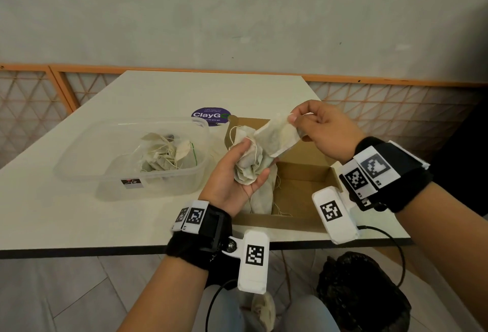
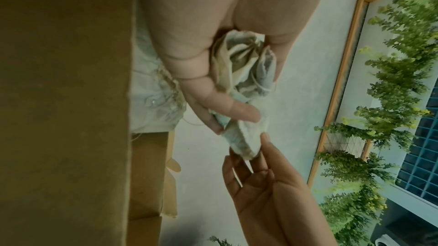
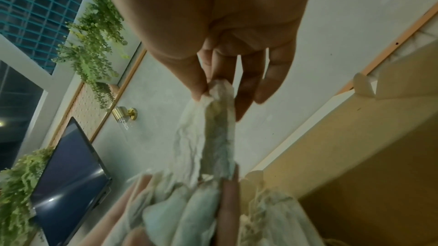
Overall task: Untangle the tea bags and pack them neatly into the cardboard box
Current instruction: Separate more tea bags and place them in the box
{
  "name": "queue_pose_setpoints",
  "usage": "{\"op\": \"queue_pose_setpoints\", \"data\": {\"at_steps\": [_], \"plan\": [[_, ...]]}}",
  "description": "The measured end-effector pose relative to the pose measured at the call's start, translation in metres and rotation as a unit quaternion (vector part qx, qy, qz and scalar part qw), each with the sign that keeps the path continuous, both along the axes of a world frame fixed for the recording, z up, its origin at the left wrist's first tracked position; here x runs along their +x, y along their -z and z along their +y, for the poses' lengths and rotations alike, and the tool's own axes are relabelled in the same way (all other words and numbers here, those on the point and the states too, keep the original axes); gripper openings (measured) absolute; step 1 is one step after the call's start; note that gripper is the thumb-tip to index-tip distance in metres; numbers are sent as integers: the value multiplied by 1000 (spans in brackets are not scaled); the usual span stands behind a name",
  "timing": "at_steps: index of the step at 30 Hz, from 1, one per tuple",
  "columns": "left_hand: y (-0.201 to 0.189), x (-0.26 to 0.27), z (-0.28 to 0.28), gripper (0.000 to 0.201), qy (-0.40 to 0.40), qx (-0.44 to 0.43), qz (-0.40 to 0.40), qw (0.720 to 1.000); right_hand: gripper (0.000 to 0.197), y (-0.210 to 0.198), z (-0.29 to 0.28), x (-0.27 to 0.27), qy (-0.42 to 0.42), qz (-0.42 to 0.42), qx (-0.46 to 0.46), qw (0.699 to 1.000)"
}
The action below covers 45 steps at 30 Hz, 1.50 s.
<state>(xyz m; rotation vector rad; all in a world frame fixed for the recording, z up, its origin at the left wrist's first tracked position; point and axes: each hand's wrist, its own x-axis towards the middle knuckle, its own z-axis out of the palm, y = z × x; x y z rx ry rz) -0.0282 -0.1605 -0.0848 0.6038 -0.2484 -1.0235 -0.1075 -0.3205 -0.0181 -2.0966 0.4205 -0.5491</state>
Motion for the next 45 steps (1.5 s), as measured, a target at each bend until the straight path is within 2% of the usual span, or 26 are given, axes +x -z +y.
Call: {"op": "queue_pose_setpoints", "data": {"at_steps": [2, 4, 8, 11, 15, 22, 25, 28, 31, 37, 39, 42, 45], "plan": [[-1, 0, 0, 41, -10, -9, 18, 1000, 11, -3, -6, -3, -10, 25, 12, 1000], [-2, 0, 1, 30, -15, -29, 39, 999, 12, -3, -13, -6, -12, 50, -19, 999], [0, 2, 2, 43, -22, -58, 68, 996, 2, -3, -23, -9, -8, 128, -116, 985], [-1, 1, 1, 45, -27, -48, 63, 996, 8, -3, -26, -9, -18, 161, -136, 977], [-3, -2, -1, 25, -14, -9, 3, 1000, 7, -10, -24, -8, -45, 167, -119, 978], [-2, -7, -2, 37, 64, 56, -144, 986, 6, -16, -8, 3, -105, 119, -19, 987], [-3, -8, -2, 33, 51, 68, -144, 986, 7, -15, -9, 3, -79, 110, 3, 991], [-4, -7, -3, 37, 26, 78, -134, 988, 13, -15, -15, 1, -66, 153, 28, 986], [-5, -9, -4, 38, 22, 87, -134, 987, 7, -17, -22, -4, -73, 173, 66, 980], [-5, -9, -5, 48, 20, 90, -127, 988, 1, -20, -29, -6, -46, 155, 95, 982], [-5, -9, -5, 50, 7, 84, -113, 990, 5, -20, -31, -6, -26, 138, 109, 984], [-5, -6, -4, 36, -30, 55, -82, 995, 7, -16, -37, -10, 6, 148, 60, 987], [-5, -6, -4, 24, -53, 34, -58, 996, 3, -4, -37, -14, -19, 220, 19, 975]]}}
